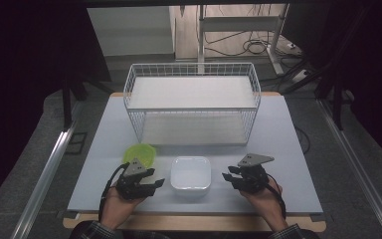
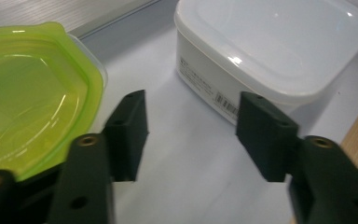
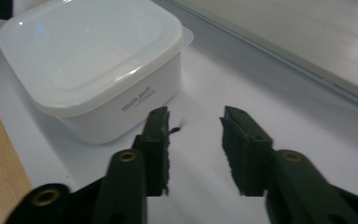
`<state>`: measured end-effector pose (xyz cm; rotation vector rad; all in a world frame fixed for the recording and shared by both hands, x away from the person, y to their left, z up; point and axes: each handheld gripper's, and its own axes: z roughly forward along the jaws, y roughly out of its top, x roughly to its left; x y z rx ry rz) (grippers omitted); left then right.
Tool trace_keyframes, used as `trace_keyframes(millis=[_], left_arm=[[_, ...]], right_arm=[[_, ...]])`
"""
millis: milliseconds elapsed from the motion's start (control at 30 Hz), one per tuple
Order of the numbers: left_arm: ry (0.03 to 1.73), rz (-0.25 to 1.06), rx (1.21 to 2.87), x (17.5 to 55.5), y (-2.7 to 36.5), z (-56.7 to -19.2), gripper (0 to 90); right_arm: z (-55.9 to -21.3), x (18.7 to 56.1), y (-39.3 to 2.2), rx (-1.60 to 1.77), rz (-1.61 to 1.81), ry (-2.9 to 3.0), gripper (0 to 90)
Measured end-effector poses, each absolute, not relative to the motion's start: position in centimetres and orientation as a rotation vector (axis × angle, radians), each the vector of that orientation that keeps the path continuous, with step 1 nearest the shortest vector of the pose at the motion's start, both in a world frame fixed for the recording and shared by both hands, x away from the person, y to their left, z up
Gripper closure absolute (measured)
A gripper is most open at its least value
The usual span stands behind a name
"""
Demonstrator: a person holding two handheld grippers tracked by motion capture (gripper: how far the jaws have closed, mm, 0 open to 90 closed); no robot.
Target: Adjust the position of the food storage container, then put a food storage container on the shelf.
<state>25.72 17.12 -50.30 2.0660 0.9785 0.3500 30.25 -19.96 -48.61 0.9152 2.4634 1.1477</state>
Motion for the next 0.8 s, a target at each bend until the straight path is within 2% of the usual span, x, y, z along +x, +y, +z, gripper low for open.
trace_keyframes(millis=[67,100,167,300,533,800], left_arm=[[0.968,0.361,2.07,25.3,17.2,-50.4,34.5],[0.966,0.365,2.07,25.1,17.3,-50.5,28.0],[0.966,0.359,2.066,24.8,17.4,-50.5,25.5],[0.959,0.332,2.073,24.4,17.7,-50.8,13.8],[0.958,0.301,2.06,24.3,18.2,-51.1,10.6],[0.929,0.325,2.032,24.5,18.2,-51.5,6.7]], right_arm=[[-48.5,30.0,-20.2,0.889,1.137,2.447,53.1],[-48.5,29.7,-20.3,0.88,1.145,2.437,45.7],[-48.5,29.7,-20.4,0.875,1.15,2.436,42.4],[-48.9,29.5,-20.5,0.894,1.17,2.443,24.6],[-49.1,29.5,-20.3,0.892,1.174,2.45,19.4],[-49.2,29.7,-20.4,0.896,1.19,2.443,16.3]])
